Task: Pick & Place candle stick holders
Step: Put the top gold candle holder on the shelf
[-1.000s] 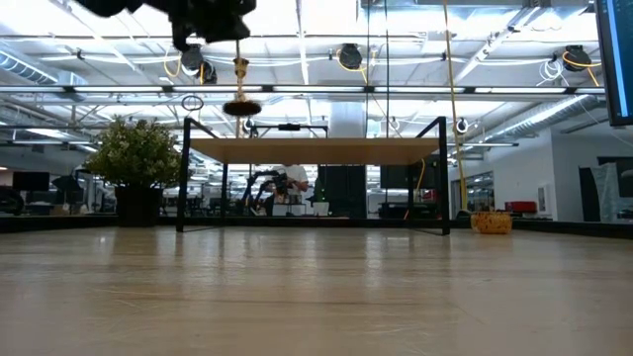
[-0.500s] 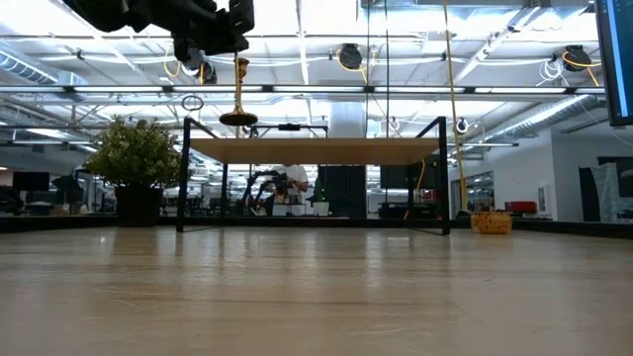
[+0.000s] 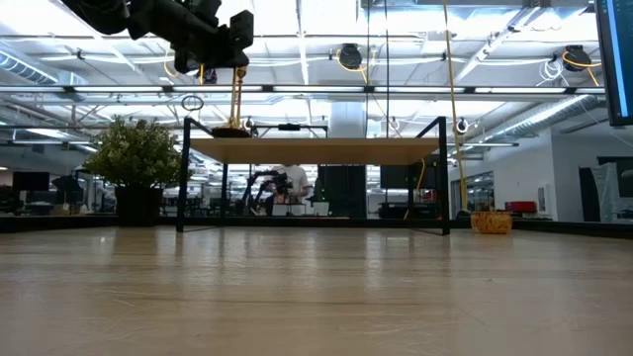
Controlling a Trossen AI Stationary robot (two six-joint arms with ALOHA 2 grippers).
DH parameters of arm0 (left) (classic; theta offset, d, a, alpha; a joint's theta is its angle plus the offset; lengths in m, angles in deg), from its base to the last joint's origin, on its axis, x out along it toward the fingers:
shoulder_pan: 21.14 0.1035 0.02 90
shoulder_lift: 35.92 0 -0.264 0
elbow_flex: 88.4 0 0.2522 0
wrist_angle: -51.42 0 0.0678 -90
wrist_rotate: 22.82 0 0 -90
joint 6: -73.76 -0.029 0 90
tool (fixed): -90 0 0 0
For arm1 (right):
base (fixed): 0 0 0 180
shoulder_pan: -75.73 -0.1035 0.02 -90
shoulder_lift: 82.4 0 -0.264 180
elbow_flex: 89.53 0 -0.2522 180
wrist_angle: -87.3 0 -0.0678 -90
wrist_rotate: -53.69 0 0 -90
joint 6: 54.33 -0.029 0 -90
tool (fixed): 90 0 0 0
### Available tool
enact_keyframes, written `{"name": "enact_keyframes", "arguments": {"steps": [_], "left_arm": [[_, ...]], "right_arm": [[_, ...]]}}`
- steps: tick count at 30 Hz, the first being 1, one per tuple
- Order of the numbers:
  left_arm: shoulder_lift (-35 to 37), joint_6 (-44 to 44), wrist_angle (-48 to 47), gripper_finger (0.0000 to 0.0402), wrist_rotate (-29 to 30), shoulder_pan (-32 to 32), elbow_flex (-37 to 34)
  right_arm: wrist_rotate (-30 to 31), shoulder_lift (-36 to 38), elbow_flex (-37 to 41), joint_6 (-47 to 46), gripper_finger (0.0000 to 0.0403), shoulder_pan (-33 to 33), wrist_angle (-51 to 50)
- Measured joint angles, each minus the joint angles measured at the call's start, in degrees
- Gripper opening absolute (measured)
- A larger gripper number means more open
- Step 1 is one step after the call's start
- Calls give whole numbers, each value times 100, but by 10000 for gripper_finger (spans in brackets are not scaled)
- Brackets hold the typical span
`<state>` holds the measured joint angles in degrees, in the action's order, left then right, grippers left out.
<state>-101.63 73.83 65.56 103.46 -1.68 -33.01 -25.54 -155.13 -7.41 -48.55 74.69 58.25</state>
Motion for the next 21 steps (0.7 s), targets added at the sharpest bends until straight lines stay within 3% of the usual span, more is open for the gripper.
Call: {"name": "enact_keyframes", "arguments": {"steps": [21], "left_arm": [[0, 205, -533, 27, 18, 243, 4]], "right_arm": [[-5, -2, 0, 117, 199, 33, -4]]}}
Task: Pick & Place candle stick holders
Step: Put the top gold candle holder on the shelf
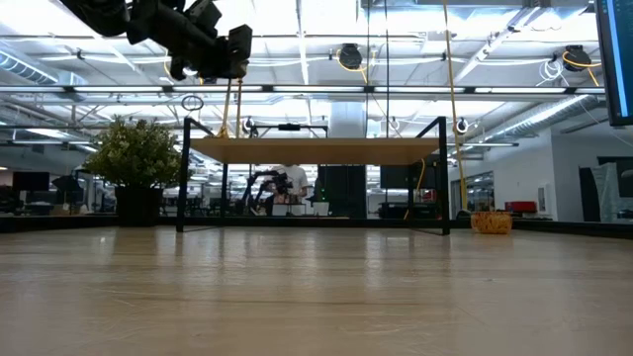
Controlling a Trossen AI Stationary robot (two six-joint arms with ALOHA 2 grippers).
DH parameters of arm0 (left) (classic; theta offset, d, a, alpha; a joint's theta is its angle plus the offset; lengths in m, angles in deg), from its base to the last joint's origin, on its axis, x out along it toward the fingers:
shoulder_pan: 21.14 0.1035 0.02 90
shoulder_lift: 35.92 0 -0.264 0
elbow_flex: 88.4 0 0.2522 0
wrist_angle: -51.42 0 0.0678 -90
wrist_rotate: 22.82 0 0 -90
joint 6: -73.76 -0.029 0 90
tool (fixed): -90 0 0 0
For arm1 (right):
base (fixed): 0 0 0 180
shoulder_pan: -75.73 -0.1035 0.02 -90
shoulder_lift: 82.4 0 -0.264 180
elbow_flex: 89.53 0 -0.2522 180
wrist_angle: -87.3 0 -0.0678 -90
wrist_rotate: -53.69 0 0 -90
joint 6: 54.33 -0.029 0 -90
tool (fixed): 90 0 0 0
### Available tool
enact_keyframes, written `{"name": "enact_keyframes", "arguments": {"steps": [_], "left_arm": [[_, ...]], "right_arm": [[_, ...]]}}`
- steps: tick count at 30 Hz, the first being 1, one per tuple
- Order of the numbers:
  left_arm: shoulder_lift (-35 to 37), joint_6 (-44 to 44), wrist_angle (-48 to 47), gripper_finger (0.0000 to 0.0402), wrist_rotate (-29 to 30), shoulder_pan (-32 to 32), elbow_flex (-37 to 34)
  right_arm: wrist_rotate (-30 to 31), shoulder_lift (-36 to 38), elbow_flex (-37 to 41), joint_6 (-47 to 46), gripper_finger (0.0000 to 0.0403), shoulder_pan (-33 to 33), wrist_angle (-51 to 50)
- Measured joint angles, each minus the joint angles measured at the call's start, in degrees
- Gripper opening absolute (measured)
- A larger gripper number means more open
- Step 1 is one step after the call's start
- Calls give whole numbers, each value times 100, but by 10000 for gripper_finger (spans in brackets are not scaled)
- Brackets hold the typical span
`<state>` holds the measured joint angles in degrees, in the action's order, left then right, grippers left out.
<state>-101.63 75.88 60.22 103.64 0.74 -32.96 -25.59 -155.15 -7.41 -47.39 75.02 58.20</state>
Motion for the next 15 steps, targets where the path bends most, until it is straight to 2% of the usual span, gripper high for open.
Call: {"name": "enact_keyframes", "arguments": {"steps": [10, 15], "left_arm": [[0, 152, -2, 31, 0, 71, 0], [0, 156, -4, 50, 1, 71, 0]], "right_arm": [[-1, 0, 0, -19, 199, -2, -46], [-2, 0, 0, -20, 199, -2, -46]]}}
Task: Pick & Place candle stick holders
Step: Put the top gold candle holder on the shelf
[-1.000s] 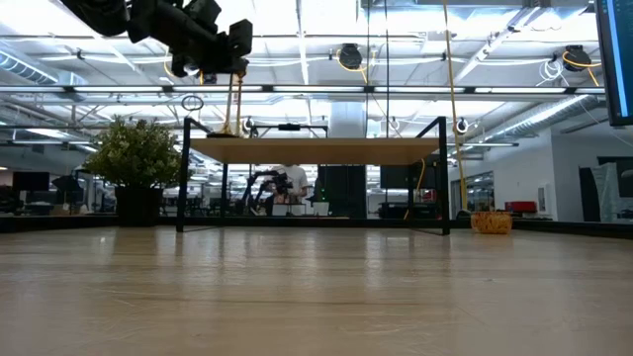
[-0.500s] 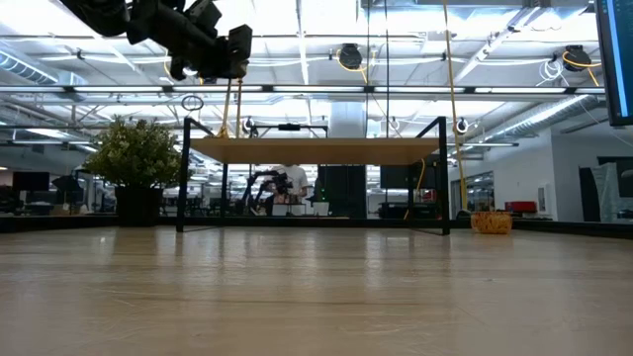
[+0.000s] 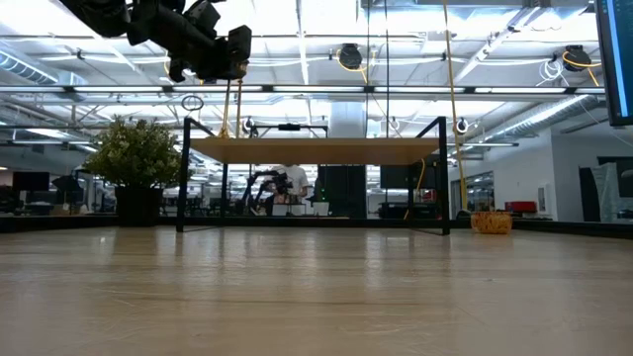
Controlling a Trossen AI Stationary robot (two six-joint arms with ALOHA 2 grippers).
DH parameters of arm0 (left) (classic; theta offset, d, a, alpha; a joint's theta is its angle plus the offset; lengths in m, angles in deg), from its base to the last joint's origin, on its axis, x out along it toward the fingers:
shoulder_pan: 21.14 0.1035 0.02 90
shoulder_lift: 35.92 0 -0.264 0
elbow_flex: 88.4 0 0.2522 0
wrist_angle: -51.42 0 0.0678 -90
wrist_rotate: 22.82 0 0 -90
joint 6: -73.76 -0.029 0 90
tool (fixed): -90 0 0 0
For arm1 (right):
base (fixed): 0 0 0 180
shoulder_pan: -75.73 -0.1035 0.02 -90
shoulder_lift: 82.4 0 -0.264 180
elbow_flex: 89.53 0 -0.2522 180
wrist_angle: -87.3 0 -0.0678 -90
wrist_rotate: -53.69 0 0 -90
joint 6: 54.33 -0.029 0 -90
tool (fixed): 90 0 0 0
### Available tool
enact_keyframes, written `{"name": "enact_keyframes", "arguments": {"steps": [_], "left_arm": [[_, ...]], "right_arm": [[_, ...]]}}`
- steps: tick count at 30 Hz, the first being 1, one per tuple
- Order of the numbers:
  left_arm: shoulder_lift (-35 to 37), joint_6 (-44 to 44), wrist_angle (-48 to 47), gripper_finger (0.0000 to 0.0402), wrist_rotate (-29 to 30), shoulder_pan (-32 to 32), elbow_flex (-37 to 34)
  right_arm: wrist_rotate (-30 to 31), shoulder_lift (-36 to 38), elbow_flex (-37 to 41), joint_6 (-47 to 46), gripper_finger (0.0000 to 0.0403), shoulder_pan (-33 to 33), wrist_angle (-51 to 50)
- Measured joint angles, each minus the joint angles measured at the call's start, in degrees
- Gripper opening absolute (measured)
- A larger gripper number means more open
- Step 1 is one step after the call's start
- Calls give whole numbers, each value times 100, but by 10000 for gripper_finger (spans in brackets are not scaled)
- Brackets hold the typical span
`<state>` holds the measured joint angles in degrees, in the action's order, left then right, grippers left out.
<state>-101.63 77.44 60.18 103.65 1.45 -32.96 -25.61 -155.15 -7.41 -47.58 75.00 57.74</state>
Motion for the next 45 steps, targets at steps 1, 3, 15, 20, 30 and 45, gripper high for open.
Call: {"name": "enact_keyframes", "arguments": {"steps": [1, 3, 15, 20, 30, 45], "left_arm": [[0, 0, -2, 53, -1, 0, 0], [0, -19, -15, 56, 0, 0, 0], [0, -182, -9, 60, 103, -20, 0], [0, -217, -7, 61, 113, -60, 0], [11, -449, 4, 82, 684, -251, 0], [39, -657, 295, 179, 713, -361, 0]], "right_arm": [[0, 0, 0, 0, 199, 0, 0], [0, 0, 0, 0, 199, 0, 1], [-2, 0, 0, -4, 199, 0, -1], [-2, 0, 0, -6, 199, 0, 0], [-2, -2, 0, -7, 199, 0, 0], [-22, -2, 0, -9, 199, 0, -4]]}}
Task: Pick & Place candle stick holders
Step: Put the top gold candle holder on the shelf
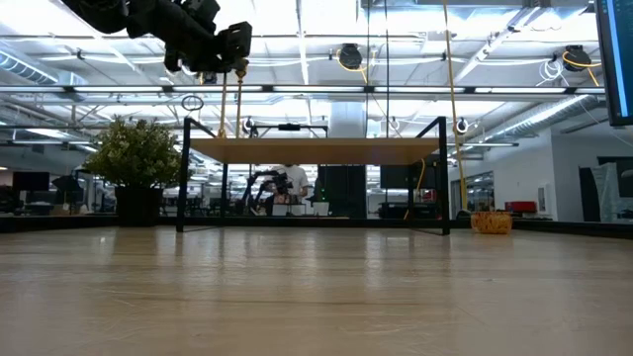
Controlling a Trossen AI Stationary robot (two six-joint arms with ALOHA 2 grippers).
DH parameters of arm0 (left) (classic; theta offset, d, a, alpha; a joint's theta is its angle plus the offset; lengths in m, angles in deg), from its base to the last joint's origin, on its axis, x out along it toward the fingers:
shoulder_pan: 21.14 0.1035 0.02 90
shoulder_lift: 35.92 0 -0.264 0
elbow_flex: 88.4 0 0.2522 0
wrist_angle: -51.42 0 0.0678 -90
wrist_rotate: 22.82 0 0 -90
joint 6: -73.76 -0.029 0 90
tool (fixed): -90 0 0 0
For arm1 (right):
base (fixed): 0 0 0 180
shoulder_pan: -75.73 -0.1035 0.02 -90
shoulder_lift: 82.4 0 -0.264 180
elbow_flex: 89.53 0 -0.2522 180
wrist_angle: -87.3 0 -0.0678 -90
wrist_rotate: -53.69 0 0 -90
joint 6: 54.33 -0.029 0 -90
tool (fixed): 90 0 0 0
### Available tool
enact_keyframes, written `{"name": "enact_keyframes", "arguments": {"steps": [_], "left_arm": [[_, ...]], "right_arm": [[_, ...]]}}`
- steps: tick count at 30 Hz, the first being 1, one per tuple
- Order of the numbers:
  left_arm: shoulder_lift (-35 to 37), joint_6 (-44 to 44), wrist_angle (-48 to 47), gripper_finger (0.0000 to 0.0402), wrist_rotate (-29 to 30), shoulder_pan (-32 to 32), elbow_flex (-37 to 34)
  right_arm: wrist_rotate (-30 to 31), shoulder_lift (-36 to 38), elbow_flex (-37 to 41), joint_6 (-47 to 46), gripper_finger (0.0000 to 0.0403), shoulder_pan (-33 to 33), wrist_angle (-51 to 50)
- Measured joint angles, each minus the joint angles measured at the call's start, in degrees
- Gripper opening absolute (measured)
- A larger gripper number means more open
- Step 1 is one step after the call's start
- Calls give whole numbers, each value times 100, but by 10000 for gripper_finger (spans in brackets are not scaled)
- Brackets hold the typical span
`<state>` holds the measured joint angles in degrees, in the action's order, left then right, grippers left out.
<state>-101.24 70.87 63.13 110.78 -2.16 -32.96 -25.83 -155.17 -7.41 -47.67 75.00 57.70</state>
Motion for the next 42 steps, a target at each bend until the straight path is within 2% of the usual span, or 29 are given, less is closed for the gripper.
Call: {"name": "enact_keyframes", "arguments": {"steps": [9, 22, 32, 37, 42], "left_arm": [[101, -186, 205, 206, 12, -36, 4], [177, -175, 145, 207, -72, -37, 0], [175, 191, 146, 207, -163, -33, 0], [175, 150, 482, 207, -164, -33, 0], [175, -271, 961, 207, -165, -33, 0]], "right_arm": [[-4, 0, 0, -144, 199, -2, -120], [-3, 0, 0, -138, 199, -1, -125], [-4, 0, 0, -129, 199, -2, -125], [-4, 0, 0, -127, 199, -2, -122], [-4, 0, 0, -127, 199, -2, -122]]}}
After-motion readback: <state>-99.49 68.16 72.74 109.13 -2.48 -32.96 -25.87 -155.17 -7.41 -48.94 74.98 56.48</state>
